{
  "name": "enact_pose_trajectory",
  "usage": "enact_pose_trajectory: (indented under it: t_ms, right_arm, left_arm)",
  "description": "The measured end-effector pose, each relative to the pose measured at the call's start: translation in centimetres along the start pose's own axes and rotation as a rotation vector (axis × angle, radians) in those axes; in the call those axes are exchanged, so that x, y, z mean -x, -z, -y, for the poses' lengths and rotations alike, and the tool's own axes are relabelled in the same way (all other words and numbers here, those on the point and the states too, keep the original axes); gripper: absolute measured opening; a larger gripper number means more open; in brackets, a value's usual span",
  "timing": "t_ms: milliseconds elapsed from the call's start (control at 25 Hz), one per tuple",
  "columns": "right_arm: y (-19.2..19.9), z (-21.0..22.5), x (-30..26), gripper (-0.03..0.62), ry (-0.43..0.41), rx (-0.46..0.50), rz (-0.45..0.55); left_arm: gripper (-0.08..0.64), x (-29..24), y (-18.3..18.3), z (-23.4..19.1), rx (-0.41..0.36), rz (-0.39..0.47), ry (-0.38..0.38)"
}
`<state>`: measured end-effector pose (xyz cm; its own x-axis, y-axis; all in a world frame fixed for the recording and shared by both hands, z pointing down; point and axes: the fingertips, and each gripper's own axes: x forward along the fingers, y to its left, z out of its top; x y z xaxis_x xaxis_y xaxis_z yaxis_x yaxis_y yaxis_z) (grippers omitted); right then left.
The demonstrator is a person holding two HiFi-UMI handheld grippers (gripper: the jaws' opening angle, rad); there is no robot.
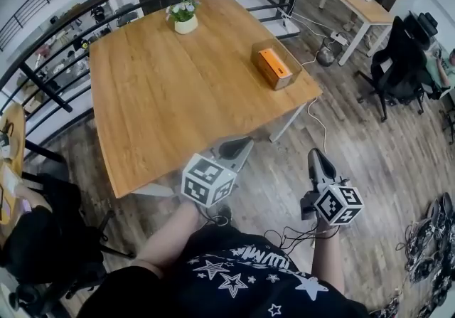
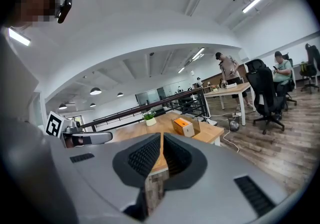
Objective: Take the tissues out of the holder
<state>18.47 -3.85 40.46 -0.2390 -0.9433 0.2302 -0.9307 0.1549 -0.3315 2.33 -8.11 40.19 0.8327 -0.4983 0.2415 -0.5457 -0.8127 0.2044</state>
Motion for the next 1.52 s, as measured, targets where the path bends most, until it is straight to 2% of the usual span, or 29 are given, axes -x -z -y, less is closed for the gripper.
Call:
enact_pose_trajectory:
  t_ms: [280,520,880,1040,1200,1520]
  right_arm:
    - [-0.9,0.2,-4.2,0.028,0.039,-0.029,0.001]
    - [-0.5,0.1,-5.8,0.028,0.066,-0.056,0.004]
    - [-0.9,1.3,-8.0,0.028,0.084,-0.072,0.03]
    - [-1.1,1.7,-10.6,0.028,0.029,-0.066,0.019]
    - [-1.8,2.4,-13.4,0.028,-0.063,-0.065,0.006]
    - [-5.0,8.0,-18.6,0.027,-0.149,-0.091,-0.009]
  left_arm:
    - [0.014,-2.2,-1.0,-4.7,0.022,-0.005,0.009]
    - [0.014,-2.4,-0.1,-7.5,0.023,-0.018,0.011]
    - [0.014,-2.3,0.7,-9.1,0.018,-0.02,-0.015]
    - [0.014,-2.7,1.1,-10.5,0.038,-0.023,-0.08]
    - [0.014,-4.1,0.3,-12.1,0.052,-0.006,-0.15]
    - [0.014,-10.0,-2.4,-13.2,0.062,0.027,-0.195]
